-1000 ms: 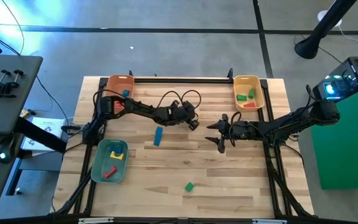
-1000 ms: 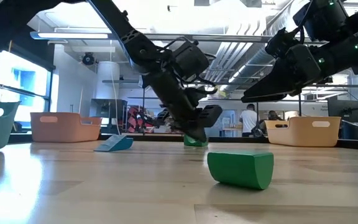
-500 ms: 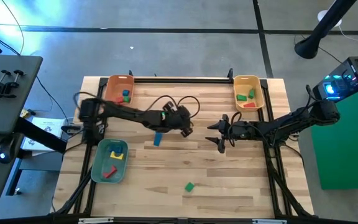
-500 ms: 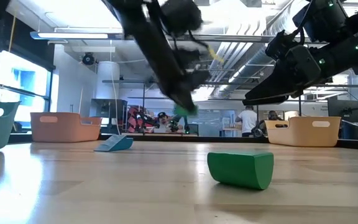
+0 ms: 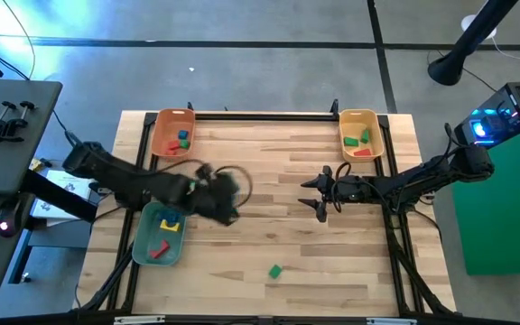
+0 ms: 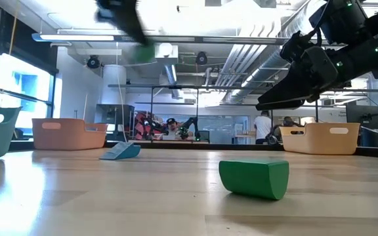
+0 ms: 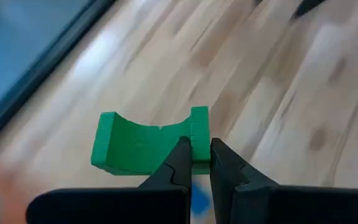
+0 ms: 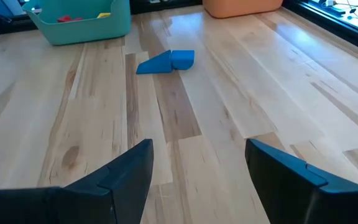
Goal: Sort blocks by size
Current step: Put the green arch block into the blue bin, then put the blue half circle block into the orange bin
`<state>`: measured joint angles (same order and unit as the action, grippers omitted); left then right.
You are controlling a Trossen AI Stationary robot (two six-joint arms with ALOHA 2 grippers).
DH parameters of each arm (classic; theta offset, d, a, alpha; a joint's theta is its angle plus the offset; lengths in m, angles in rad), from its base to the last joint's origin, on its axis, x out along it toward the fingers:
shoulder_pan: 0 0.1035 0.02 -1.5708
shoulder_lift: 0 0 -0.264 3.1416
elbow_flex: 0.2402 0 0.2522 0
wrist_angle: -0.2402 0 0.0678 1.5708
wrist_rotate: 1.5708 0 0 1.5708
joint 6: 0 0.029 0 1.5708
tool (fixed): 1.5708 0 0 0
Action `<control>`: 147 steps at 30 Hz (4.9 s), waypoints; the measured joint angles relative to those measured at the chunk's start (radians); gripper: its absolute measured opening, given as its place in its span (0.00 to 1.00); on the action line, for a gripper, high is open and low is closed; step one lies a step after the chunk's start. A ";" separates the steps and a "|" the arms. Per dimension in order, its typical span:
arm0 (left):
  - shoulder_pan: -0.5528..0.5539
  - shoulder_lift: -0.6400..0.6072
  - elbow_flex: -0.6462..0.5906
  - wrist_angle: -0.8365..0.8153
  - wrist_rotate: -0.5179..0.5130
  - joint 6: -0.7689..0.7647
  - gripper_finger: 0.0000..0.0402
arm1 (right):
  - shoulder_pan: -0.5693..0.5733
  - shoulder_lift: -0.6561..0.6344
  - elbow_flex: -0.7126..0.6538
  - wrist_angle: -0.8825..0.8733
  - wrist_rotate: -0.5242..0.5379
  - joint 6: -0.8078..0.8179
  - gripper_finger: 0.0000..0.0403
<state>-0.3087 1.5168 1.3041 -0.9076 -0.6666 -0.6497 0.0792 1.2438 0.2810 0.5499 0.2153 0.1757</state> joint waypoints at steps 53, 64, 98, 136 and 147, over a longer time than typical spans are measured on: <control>-0.414 -0.115 -0.197 -0.425 0.234 -1.211 0.42 | 0.000 0.000 0.000 0.000 0.021 0.010 0.63; -0.243 -0.031 -0.161 -0.064 -0.408 -0.780 0.42 | 0.000 0.000 0.000 -0.001 0.021 0.034 0.63; 0.362 0.334 -0.162 0.148 0.375 -0.356 0.65 | -0.001 0.001 -0.001 -0.069 0.081 0.052 0.62; 0.330 0.231 -0.164 0.043 0.195 -0.287 0.26 | -0.001 0.001 -0.001 -0.106 0.117 0.096 0.62; 0.506 0.027 -0.163 -0.180 0.025 -0.247 0.26 | -0.001 0.001 -0.001 -0.106 0.163 0.078 0.62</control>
<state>0.1972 1.5434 1.1416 -1.0874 -0.6415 -0.8965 0.0784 1.2446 0.2798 0.4442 0.3782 0.2536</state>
